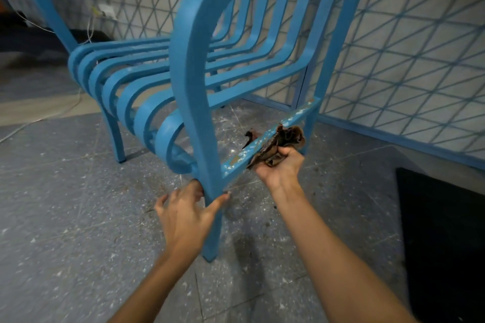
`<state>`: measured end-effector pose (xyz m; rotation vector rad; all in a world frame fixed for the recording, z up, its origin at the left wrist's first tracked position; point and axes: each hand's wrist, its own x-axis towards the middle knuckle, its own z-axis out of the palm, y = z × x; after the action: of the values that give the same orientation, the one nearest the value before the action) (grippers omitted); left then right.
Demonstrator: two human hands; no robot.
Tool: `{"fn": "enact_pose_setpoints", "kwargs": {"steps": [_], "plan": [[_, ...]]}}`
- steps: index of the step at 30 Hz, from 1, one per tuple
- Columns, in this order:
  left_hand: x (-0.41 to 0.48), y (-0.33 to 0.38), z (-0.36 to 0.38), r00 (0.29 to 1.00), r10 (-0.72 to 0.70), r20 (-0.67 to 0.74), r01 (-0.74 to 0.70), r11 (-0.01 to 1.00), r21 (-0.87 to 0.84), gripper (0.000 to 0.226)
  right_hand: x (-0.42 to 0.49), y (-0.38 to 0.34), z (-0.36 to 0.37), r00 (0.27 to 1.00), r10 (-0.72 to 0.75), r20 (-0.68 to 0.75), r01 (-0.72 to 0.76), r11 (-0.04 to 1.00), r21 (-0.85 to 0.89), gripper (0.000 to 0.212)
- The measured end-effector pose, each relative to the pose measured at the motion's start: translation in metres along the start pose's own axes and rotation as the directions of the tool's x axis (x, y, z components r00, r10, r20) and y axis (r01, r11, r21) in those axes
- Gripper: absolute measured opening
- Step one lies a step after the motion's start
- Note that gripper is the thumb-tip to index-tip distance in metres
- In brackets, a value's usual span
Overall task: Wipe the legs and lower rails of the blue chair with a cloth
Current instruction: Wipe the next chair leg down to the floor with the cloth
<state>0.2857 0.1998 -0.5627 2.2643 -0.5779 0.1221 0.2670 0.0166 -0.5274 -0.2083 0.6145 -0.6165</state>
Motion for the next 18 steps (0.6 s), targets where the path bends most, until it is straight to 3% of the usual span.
{"fn": "enact_pose_setpoints", "kwargs": {"steps": [2, 7, 14, 18], "plan": [[-0.005, -0.012, -0.011, 0.999, 0.037, 0.025, -0.037, 0.999, 0.009, 0.053, -0.008, 0.005, -0.005, 0.999, 0.032, -0.029, -0.031, 0.999, 0.033, 0.038], [-0.010, -0.033, -0.037, 0.994, 0.062, 0.095, -0.070, 0.994, 0.086, 0.063, -0.031, 0.020, -0.011, 0.999, 0.050, -0.004, -0.050, 0.994, 0.098, 0.067], [-0.005, -0.061, -0.084, 0.986, -0.002, 0.166, -0.027, 0.985, 0.171, 0.076, -0.061, 0.056, 0.001, 0.991, 0.072, -0.116, -0.061, 0.994, 0.093, 0.034], [0.020, -0.077, -0.096, 0.982, -0.045, 0.185, 0.010, 0.983, 0.184, 0.061, -0.062, 0.079, 0.015, 0.985, 0.072, -0.158, -0.065, 0.997, 0.049, 0.035]]}}
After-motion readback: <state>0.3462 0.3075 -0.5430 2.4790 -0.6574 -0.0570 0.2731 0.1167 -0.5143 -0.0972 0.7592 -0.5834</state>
